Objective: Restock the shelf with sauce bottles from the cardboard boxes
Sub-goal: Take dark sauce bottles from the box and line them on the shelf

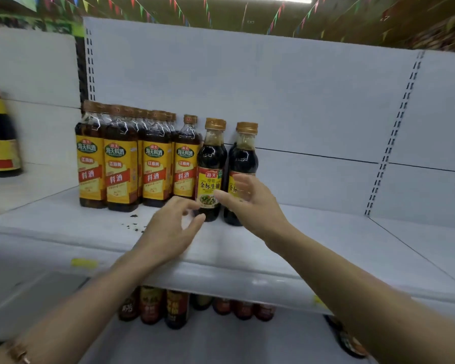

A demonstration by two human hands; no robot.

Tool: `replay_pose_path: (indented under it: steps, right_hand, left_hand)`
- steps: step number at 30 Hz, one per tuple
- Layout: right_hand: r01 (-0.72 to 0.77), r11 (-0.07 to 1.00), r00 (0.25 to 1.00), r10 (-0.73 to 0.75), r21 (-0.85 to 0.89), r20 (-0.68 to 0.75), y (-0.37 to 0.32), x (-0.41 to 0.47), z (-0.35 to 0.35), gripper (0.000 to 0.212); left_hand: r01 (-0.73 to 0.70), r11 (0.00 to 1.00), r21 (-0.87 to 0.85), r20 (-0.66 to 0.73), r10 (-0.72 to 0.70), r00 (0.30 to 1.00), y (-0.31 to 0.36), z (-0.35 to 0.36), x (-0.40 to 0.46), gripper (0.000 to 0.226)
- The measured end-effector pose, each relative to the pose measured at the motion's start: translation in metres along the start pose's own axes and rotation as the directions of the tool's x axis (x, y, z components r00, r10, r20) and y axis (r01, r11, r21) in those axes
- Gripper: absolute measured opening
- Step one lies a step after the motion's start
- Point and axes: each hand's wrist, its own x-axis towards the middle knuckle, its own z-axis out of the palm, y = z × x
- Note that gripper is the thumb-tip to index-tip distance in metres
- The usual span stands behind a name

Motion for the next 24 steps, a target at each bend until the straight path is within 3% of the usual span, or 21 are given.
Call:
replay_pose_path:
  steps: [3,6,9,13,16,20,24]
  right_hand:
    - [0.051,0.998,0.99,-0.045,-0.046,0.131,-0.013,-0.026,0.014,0.056]
    - [0.151,0.986,0.959,-0.129,-0.072,0.252,-0.026,-0.05,0.03,0.046]
    - [0.257,0.965,0.89,-0.217,-0.046,0.401,-0.04,-0.07,0.044,0.043]
    - [0.337,0.941,0.739,-0.273,0.014,0.616,-0.042,-0.099,0.068,0.045]
    - [0.387,0.915,0.588,-0.342,0.117,0.733,-0.042,-0.131,0.1,0.045]
    - [0.376,0.894,0.412,-0.398,0.246,0.82,-0.061,-0.185,0.148,0.039]
    - [0.347,0.877,0.321,-0.444,0.332,0.836,-0.083,-0.232,0.187,0.034]
  left_hand:
    - [-0.015,0.998,-0.064,-0.069,0.01,0.998,0.008,-0.019,-0.038,0.011]
    - [-0.007,0.996,-0.084,-0.12,-0.003,0.993,0.014,-0.042,-0.077,0.017]
    - [0.052,0.999,0.013,-0.115,-0.05,0.992,0.011,-0.061,-0.117,0.019]
    - [0.216,0.96,0.177,-0.02,-0.216,0.976,0.0,-0.08,-0.186,0.017]
    - [0.387,0.882,0.267,0.041,-0.412,0.91,0.005,-0.096,-0.247,0.022]
    - [0.54,0.799,0.263,0.003,-0.561,0.828,0.021,-0.134,-0.324,0.035]
    - [0.658,0.714,0.238,-0.114,-0.652,0.749,0.029,-0.17,-0.384,0.027]
